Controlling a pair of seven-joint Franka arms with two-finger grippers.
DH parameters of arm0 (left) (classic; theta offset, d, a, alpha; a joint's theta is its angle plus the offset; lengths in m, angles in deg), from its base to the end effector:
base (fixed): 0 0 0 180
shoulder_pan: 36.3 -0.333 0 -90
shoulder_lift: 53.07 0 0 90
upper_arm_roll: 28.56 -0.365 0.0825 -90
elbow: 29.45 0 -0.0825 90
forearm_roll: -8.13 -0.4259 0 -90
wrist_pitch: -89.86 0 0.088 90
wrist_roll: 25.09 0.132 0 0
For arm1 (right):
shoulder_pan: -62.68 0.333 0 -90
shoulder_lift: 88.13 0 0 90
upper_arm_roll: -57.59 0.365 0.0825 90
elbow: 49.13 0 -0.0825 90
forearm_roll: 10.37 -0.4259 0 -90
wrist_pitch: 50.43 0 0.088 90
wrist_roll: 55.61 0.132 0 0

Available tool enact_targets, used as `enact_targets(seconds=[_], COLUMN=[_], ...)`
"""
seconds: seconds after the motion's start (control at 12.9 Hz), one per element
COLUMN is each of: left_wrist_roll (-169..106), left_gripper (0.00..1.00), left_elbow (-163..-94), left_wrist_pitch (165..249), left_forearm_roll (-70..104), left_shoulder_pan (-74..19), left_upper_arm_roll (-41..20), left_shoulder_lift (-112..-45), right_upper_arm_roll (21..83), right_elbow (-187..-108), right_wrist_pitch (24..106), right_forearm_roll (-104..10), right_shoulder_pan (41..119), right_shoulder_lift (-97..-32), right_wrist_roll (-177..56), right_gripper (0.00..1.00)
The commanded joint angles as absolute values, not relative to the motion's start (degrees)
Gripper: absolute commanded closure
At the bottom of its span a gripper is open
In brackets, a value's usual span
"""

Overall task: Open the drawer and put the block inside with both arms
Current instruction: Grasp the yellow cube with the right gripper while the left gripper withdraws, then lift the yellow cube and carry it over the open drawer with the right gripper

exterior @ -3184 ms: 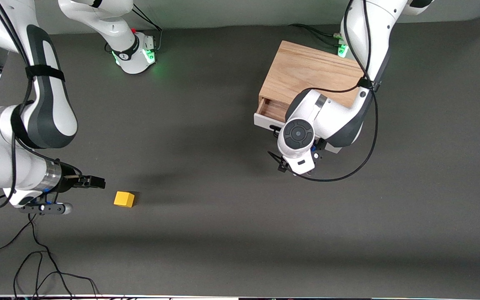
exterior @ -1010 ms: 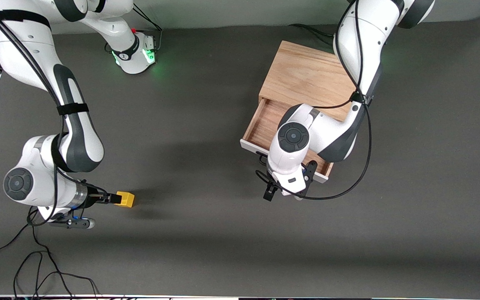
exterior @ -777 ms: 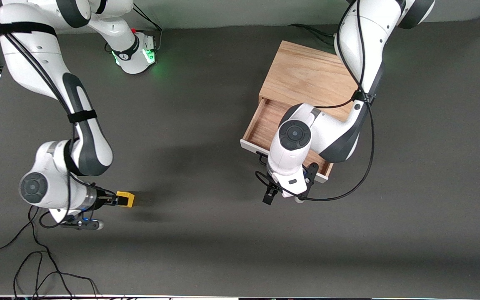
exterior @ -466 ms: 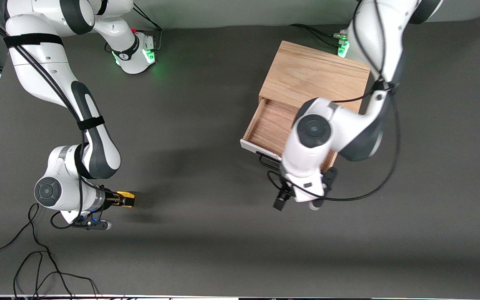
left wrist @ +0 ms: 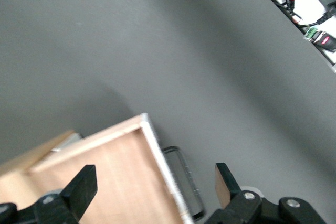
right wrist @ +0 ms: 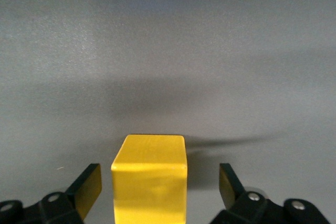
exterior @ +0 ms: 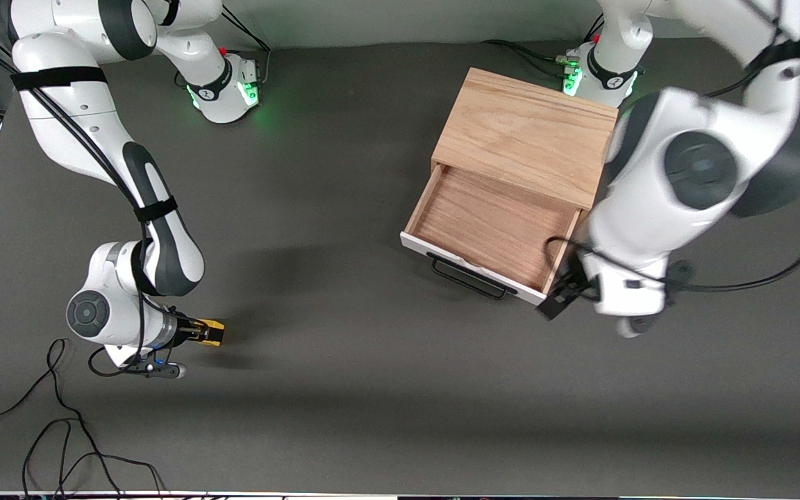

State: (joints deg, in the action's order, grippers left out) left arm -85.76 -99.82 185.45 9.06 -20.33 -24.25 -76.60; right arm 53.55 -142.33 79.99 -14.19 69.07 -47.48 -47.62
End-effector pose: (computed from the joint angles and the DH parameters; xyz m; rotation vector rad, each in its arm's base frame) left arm 0.7006 -0.2488 0.5595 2.8926 1.0772 -0.0102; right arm 0.7438 0.0393 0.1846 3.1318 -0.1999 -0.0905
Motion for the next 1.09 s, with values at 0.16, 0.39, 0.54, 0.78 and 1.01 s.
enact_targets(seconds=[0.16,0.39,0.54,0.78,1.01], left_wrist_roll=[-65.4,-54.8,-47.8,-39.3,-36.3], left_gripper=[0.0,0.0,0.0,0.0,0.0], left_elbow=[-104.5,-111.4,-113.6,-118.0,-120.7], left_wrist_pitch=[176.4,176.3,176.2,177.5,179.8], left_forearm_roll=[11.2,11.2,11.4,11.3,10.5], left_shoulder_pan=[-29.2,-34.3,-37.9,-40.5,-41.8], left_upper_arm_roll=[-23.9,-24.1,-24.1,-24.2,-24.2], left_shoulder_lift=[-68.2,-61.7,-59.6,-56.9,-55.5], right_upper_arm_roll=[53.5,53.6,53.9,54.0,54.2], right_elbow=[-143.4,-142.8,-140.2,-129.8,-118.7], right_wrist_pitch=[81.4,81.2,79.1,66.0,51.7], right_forearm_roll=[-14.9,-15.5,-16.0,-16.0,-16.1], right_shoulder_pan=[69.4,69.4,69.6,69.8,70.6], right_shoulder_lift=[-48.1,-48.2,-48.8,-49.2,-50.0], right_wrist_roll=[-46.6,-46.5,-46.6,-45.3,-43.1], right_gripper=[0.46,0.58,0.63,0.66,0.66])
